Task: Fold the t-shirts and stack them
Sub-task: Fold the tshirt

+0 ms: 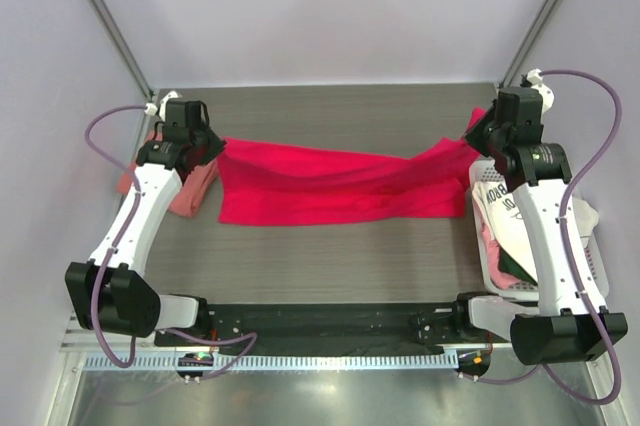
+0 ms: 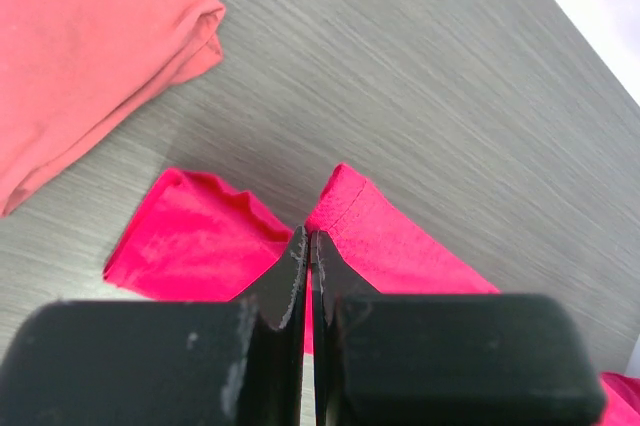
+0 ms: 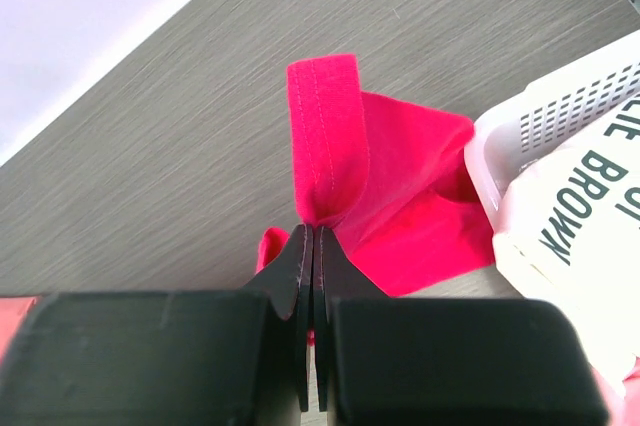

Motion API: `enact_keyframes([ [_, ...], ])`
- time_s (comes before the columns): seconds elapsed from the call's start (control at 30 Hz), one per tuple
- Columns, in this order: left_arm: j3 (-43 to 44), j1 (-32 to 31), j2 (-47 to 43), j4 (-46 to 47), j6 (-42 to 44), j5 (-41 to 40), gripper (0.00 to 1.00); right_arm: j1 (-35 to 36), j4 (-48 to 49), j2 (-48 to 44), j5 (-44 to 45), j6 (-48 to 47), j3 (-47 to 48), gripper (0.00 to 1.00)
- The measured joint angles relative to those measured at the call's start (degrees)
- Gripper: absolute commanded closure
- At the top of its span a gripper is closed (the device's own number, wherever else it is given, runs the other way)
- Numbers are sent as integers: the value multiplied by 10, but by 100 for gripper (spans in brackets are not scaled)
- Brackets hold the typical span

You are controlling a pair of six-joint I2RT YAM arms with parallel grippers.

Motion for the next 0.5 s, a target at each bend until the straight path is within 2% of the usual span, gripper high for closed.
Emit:
enact_keyframes([
  [0.5,41,0,-2,-67,-2,-8,100,0,-56,20,0,-2,97,99],
])
